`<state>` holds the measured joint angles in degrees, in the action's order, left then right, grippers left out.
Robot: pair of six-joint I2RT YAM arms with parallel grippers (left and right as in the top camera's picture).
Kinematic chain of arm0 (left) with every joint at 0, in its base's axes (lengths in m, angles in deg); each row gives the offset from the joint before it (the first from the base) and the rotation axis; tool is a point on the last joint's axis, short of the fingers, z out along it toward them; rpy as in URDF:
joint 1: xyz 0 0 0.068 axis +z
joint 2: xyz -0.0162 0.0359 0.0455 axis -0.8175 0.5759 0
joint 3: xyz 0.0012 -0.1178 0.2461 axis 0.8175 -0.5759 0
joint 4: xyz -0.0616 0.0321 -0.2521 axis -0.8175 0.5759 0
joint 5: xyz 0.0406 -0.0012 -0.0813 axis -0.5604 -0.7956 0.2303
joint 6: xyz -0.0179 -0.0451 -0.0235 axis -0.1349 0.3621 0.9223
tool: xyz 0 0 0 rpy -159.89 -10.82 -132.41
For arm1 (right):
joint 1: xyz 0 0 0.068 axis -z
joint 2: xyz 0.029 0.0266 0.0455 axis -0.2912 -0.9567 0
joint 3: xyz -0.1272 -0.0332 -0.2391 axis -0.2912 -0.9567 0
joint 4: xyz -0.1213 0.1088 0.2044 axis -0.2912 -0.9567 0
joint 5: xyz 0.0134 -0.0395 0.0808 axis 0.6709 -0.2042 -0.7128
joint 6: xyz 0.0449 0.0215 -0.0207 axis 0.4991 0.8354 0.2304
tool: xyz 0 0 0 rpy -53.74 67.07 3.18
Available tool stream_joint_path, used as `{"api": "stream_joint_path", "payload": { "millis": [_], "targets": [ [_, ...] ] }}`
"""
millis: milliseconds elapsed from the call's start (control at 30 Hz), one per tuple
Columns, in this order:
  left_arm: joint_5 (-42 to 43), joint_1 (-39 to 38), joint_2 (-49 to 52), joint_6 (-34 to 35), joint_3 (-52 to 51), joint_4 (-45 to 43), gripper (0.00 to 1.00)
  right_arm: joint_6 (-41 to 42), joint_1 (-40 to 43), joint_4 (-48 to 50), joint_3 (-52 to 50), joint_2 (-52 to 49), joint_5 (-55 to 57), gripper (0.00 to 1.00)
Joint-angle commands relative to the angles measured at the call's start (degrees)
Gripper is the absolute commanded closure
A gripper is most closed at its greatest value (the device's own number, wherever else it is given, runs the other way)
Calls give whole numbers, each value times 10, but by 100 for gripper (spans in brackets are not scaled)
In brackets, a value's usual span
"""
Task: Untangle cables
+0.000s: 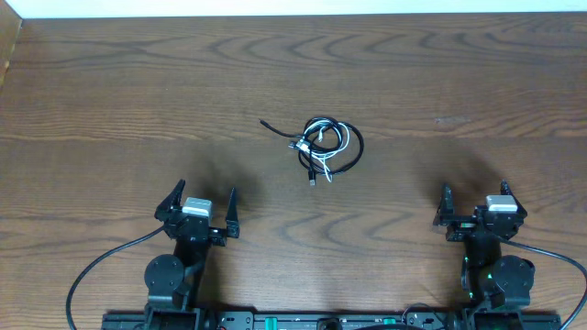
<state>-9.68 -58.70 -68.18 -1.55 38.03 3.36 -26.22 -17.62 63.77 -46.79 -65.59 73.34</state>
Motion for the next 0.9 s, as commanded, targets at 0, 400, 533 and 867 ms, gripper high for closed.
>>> {"api": "stream_joint_path", "payload": {
  "millis": [0,400,533,867],
  "targets": [
    [24,2,-3,-8,-7,20,2,-7,3,0,-1,1,-1,1],
    [18,2,-3,65,-4,18,2,8,3,31,0,1,-20,1],
    [6,2,-1,77,13,44,2,8,3,-9,16,-12,-16,1],
    [-8,2,85,107,56,66,2,2,3,-35,87,-148,-12,1]
  ]
}}
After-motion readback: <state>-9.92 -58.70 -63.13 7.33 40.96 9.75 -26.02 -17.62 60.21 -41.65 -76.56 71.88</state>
